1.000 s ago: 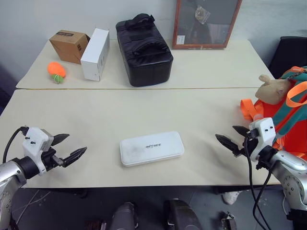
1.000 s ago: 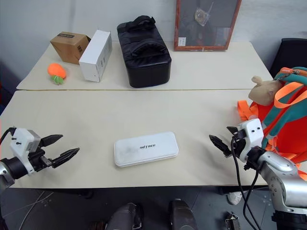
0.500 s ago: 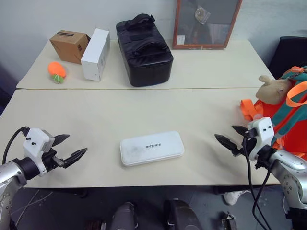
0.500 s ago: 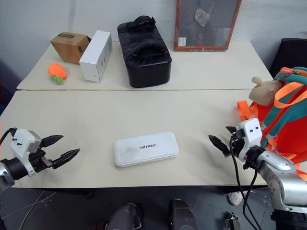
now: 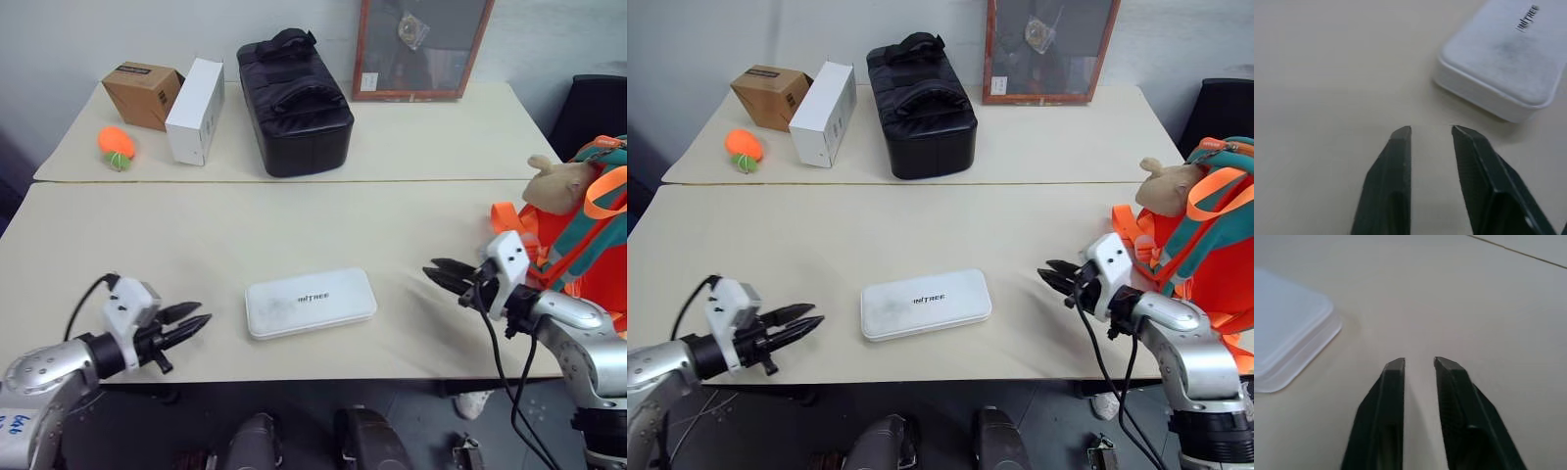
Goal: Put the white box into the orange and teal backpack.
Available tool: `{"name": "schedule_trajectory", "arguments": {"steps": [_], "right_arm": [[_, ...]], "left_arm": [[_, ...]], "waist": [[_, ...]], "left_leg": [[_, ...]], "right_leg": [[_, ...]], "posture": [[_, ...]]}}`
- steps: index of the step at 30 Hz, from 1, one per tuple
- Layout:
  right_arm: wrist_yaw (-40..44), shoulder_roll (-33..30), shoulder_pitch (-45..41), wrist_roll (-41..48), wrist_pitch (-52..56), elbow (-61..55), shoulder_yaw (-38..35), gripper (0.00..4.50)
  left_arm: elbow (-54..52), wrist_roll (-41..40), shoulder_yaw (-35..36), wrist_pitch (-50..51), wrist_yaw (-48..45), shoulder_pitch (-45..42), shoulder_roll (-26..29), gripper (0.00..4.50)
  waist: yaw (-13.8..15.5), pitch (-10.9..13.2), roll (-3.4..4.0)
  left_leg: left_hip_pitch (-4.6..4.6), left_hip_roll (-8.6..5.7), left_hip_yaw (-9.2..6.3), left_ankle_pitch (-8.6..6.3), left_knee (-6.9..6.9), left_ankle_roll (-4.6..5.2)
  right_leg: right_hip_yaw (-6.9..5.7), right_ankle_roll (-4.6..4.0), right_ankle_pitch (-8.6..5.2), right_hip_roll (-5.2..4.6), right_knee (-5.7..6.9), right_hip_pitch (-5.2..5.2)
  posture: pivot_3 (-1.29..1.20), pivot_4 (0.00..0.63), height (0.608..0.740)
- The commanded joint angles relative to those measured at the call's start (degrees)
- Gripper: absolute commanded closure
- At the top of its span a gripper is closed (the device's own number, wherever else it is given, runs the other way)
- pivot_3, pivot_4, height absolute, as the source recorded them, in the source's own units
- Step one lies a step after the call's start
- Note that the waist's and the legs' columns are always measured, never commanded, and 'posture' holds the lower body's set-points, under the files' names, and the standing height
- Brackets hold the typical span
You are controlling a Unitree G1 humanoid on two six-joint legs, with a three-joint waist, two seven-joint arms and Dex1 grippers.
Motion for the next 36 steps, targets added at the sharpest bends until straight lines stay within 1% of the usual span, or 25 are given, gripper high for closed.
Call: {"name": "schedule_trajectory", "arguments": {"steps": [1, 4, 9, 11, 14, 18, 23, 29, 32, 36], "right_arm": [[2.3, -0.7, -1.7, -2.3, -2.7, 1.2, 3.2, 4.5], [2.7, -0.3, -3.3, -4.6, -3.6, 2.8, 6.3, 4.5], [1.6, 1.9, -4.7, -6.4, -4.1, 4.2, 8.7, 4.5], [1.9, 2.2, -3.8, -6.7, -4.4, 3.0, 9.7, 4.5], [1.9, 2.3, -2.9, -6.5, -4.3, 1.5, 10.0, 4.5], [3.3, 1.4, 0.3, -4.0, -2.1, -2.7, 9.0, 4.5], [3.8, 0.8, 3.0, -3.2, -0.8, -5.4, 8.6, 4.5], [3.3, 0.8, 4.1, -2.6, 0.3, -6.4, 8.1, 4.5], [2.9, 0.5, 4.1, -4.1, -1.2, -5.3, 7.8, 4.5], [2.0, 1.7, 2.4, -4.2, -2.6, -2.1, 7.2, 4.5]], "left_arm": [[-1.8, 1.4, -3.3, 1.1, 0.7, -1.3, 1.2, 4.49], [-0.1, 2.7, -6.1, 2.8, 2.0, -3.8, 1.3, 4.49], [0.7, 1.8, -10.6, 6.1, 3.5, -8.7, -1.1, 4.49], [1.1, 2.3, -12.0, 6.1, 3.8, -10.0, -1.7, 4.49], [2.0, 2.3, -12.2, 6.4, 4.3, -11.3, -2.2, 4.49], [4.0, 2.8, -14.4, 5.7, 3.2, -14.9, -2.3, 4.49], [6.7, 3.5, -14.7, 4.7, 2.6, -17.2, -2.0, 4.49], [9.4, 4.6, -14.4, 2.3, 2.3, -18.1, -2.1, 4.49], [9.4, 4.6, -14.7, 2.1, 2.0, -18.4, -2.0, 4.49], [8.5, 3.6, -14.0, 3.0, 1.8, -18.3, -1.8, 4.49]], "waist": [[0.0, 0.0, 0.0], [0.0, 0.0, 0.0], [0.2, 0.0, 0.0], [0.1, 0.0, 0.0], [0.2, 0.0, 0.0], [0.3, 0.0, 0.0], [0.3, 0.0, 0.0], [0.2, 0.0, 0.0], [0.3, 0.0, 0.0], [0.2, 0.0, 0.0]], "left_leg": [[0.0, 0.0, 0.0, 0.0, 0.02, 0.0], [0.01, -0.01, 0.01, 0.02, 0.06, 0.02], [0.01, -0.01, 0.0, 0.03, 0.07, 0.01], [0.0, -0.02, -0.01, 0.03, 0.06, 0.0], [0.0, -0.01, -0.01, 0.01, 0.07, -0.01], [0.0, -0.01, -0.01, 0.04, 0.11, -0.01], [0.01, -0.03, -0.02, 0.05, 0.13, 0.01], [0.01, -0.01, -0.03, 0.06, 0.11, -0.01], [0.01, -0.02, -0.03, 0.06, 0.12, -0.01], [0.01, -0.03, -0.03, 0.06, 0.12, -0.01]], "right_leg": [[0.0, 0.0, 0.0, 0.0, 0.0, 0.01], [0.01, 0.0, 0.0, 0.0, 0.02, 0.02], [-0.01, 0.01, 0.01, 0.0, 0.06, 0.01], [-0.01, 0.02, 0.01, 0.0, 0.06, 0.01], [-0.02, 0.02, 0.01, 0.01, 0.05, 0.01], [-0.02, 0.03, 0.01, 0.01, 0.09, 0.02], [-0.01, 0.05, 0.03, 0.0, 0.1, 0.05], [-0.02, 0.05, 0.03, 0.02, 0.1, 0.03], [-0.02, 0.05, 0.03, 0.01, 0.1, 0.04], [-0.02, 0.05, 0.03, 0.0, 0.1, 0.04]], "posture": [[0.0, 0.15, 0.74], [0.0, 0.15, 0.74], [0.0, 0.15, 0.74], [0.0, 0.15, 0.74], [0.0, 0.15, 0.74], [0.0, 0.15, 0.74], [0.0, 0.15, 0.74], [0.0, 0.15, 0.74], [0.0, 0.15, 0.74], [0.0, 0.15, 0.74]]}}
